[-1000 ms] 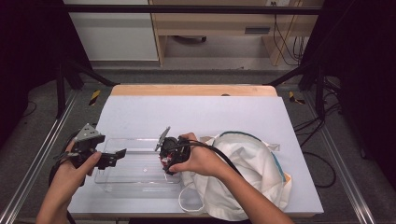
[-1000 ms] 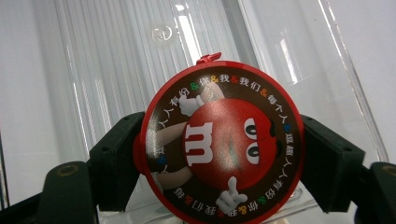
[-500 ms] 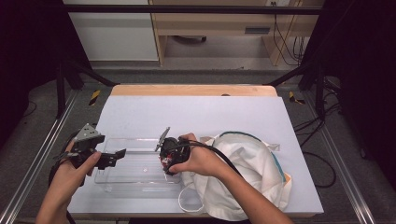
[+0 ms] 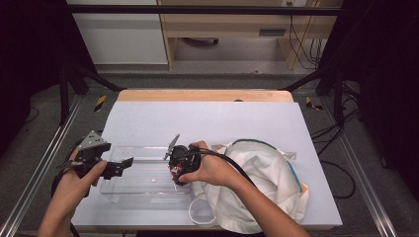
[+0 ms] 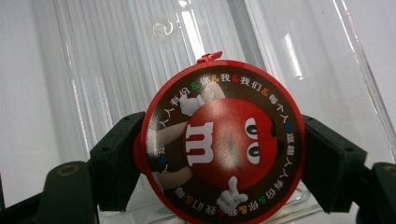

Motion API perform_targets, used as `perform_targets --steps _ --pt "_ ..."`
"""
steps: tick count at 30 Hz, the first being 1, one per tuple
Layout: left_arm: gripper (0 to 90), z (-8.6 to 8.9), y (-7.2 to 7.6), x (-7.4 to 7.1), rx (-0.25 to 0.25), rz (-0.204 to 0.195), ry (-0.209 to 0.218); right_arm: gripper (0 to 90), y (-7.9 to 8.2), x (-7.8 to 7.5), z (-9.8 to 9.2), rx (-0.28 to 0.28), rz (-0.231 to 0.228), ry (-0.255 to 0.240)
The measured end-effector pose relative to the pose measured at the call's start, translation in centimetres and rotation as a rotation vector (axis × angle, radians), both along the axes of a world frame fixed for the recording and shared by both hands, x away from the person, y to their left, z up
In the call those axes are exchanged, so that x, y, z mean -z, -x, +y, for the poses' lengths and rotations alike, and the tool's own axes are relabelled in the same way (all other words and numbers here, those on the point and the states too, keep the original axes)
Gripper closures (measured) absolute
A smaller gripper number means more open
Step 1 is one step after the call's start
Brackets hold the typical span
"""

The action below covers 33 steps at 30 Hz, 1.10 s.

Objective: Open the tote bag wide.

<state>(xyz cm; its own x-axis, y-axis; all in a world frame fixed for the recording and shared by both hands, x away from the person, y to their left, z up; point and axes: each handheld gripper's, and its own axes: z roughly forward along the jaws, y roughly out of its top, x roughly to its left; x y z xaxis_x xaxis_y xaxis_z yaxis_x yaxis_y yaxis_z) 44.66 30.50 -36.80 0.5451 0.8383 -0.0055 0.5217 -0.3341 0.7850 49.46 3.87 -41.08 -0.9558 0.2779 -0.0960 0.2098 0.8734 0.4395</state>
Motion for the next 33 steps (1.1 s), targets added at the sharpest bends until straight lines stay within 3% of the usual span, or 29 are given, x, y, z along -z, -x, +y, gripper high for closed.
perform_targets --steps 33 --pt "3.2 -0.03 0.03 0.0 0.005 0.002 -0.001 17.5 0.09 -0.2 -0.01 0.006 -0.01 -0.002"
